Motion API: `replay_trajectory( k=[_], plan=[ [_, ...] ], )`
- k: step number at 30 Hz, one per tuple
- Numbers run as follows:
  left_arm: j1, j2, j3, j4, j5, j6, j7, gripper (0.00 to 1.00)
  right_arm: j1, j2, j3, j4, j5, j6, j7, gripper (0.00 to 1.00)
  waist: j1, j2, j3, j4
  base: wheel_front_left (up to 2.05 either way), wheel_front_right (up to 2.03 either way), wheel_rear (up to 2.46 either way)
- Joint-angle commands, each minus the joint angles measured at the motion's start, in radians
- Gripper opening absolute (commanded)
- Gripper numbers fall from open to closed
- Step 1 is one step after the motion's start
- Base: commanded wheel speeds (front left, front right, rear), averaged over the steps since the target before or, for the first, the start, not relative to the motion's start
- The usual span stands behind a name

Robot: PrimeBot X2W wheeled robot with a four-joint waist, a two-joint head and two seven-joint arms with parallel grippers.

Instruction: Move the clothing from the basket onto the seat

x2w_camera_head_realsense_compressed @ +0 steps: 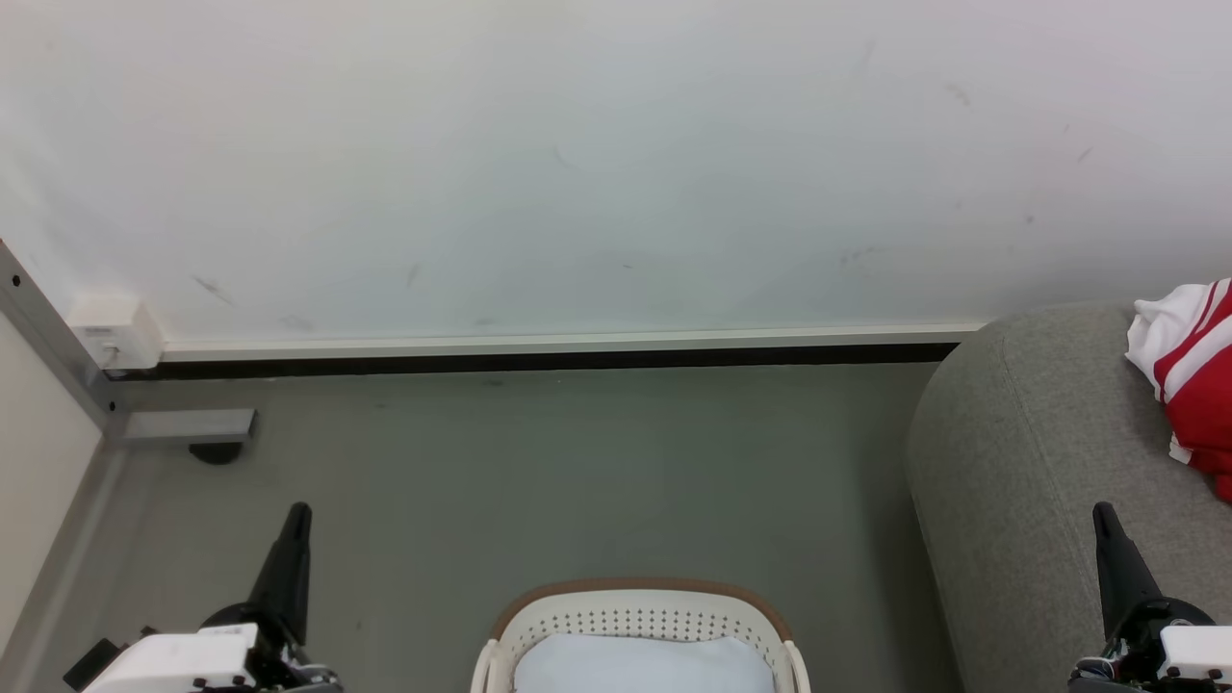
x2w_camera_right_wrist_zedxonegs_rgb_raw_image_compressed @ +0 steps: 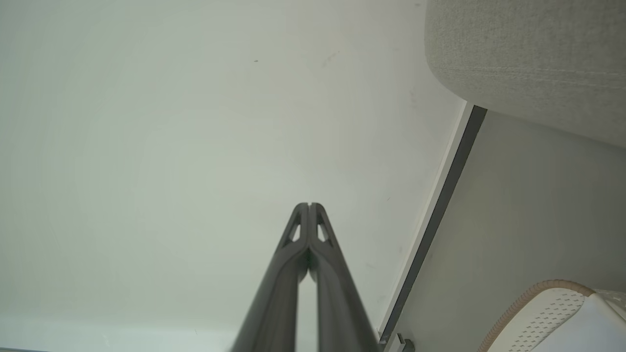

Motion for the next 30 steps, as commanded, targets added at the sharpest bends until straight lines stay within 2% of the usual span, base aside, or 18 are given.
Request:
replay_trajectory(
  k=[1, 30],
  plan=[
    [-0.008, 0.002, 0.003, -0.003, -0.012, -0.002, 0.004, 0.00, -0.009, -0.008, 0.002, -0.004, 0.008, -0.002, -0.003, 0.00, 0.0000, 0.0000, 0.000, 0.000, 0.00, 0.00, 0.00],
    [-0.008, 0.002, 0.003, -0.003, -0.012, -0.002, 0.004, 0.00, -0.008, -0.016, 0.010, -0.004, 0.017, -0.002, -0.010, 0.00, 0.0000, 0.0000, 0.000, 0.000, 0.00, 0.00, 0.00]
  ],
)
